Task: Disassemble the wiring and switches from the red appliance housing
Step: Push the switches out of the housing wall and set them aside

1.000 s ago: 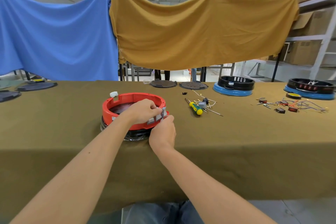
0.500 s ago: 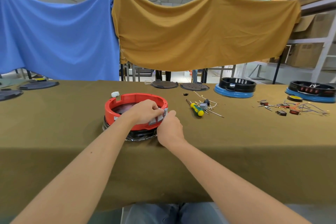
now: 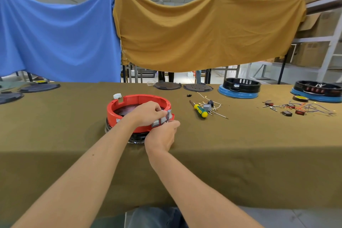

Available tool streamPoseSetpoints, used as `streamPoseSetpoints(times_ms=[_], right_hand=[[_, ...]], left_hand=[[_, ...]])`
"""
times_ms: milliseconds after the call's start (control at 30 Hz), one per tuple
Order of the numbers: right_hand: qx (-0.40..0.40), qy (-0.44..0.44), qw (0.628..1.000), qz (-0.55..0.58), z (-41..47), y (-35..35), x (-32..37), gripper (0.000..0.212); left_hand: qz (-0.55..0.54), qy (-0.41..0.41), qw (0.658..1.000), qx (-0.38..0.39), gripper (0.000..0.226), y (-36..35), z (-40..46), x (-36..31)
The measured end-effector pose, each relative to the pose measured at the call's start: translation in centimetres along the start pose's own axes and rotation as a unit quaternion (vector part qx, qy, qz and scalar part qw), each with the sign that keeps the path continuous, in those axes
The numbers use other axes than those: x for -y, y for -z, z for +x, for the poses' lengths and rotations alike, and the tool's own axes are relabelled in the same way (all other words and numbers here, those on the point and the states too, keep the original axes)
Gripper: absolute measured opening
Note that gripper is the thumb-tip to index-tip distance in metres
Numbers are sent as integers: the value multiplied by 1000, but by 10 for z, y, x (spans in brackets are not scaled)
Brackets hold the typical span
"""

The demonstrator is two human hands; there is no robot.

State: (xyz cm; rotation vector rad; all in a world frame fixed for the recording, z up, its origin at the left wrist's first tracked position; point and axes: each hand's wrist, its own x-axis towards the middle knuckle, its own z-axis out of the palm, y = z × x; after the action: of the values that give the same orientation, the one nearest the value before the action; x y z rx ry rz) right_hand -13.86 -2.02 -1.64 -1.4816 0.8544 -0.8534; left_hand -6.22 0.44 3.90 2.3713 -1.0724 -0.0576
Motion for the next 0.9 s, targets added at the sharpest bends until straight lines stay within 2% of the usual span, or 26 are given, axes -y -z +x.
streamPoseSetpoints(times_ms=[167,333,467,533,600,700,900], right_hand=[[41,-17,999,28,6,15,1,8],[98,40,991,-81,22,36,2,2],[134,101,964,-207,27,43,7,16],[145,121,954,-232,25,42,6,25],[127,84,970,-190,19,36,6,22],[59,-2,997,-55,8,19,6,9],[-19,-96,980,174,1,-5,7,23]], left_hand=[[2,0,1000,-2,36,-1,-1,0],[3,-1,1000,-4,46,0,-1,1],[-8,-7,1000,4,48,-1,1,2],[-9,-8,1000,4,47,-1,2,2],[-6,-5,1000,1,45,-1,2,2],[-5,-5,1000,-3,44,-2,1,2],[-7,-8,1000,-2,42,-2,2,3]])
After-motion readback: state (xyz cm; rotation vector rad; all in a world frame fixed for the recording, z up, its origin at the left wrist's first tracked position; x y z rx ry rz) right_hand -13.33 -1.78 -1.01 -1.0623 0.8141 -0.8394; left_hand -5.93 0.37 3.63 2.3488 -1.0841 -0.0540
